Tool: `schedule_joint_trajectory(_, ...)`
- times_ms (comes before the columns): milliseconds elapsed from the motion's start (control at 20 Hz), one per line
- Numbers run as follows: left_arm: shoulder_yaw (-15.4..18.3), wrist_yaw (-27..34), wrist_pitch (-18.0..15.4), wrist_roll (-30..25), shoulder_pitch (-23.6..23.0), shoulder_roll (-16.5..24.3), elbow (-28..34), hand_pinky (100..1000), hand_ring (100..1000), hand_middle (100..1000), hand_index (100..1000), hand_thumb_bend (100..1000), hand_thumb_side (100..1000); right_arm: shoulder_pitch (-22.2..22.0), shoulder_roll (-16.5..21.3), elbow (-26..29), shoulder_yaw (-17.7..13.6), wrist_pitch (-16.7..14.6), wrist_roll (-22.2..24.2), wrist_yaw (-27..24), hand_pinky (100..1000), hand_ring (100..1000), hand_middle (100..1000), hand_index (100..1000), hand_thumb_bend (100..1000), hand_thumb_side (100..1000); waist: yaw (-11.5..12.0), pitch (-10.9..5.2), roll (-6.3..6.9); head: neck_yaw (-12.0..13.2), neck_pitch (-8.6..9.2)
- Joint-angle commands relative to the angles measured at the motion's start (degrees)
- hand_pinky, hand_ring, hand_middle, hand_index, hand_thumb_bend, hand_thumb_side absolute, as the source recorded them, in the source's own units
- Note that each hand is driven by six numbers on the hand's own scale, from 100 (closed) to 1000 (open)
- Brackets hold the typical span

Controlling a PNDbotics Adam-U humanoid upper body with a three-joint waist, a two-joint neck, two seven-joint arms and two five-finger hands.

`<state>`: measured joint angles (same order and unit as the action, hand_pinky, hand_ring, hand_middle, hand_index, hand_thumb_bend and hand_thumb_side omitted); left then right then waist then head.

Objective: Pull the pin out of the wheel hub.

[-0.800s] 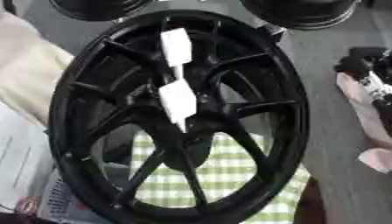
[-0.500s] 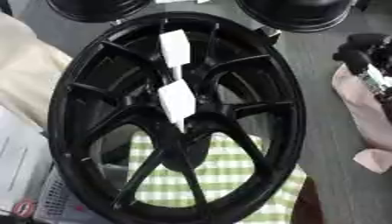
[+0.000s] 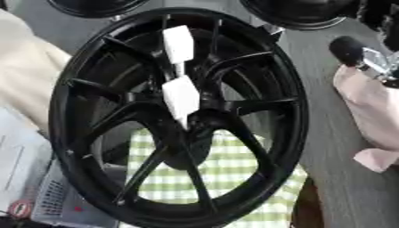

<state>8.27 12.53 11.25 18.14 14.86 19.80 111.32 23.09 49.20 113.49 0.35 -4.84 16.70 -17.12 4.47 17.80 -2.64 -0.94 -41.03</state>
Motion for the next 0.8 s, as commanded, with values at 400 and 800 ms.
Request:
schedule_joint_trajectory(400, -0.47, -0.5, 0.41, -0.42, 0.01, 2.77, 0.16, 640, 639, 526, 666, 554, 554, 14.09, 15.43, 1.08, 12.31, -5.37, 8.71, 8.19, 853, 762, 694, 766, 490, 390, 0.96, -2.33, -1.02, -1.78, -0.4)
schedule_joint_trajectory(800, -0.4, -0.63, 0.43, -0.48, -0.09, 3.29, -0.01, 641, 639, 526, 665, 555, 553, 26.33, 9.66, -4.7, 22.18, -7.54, 16.24, 15.72, 845, 728, 688, 771, 529, 408, 1.49, -2.59, -1.78, -2.09, -0.5)
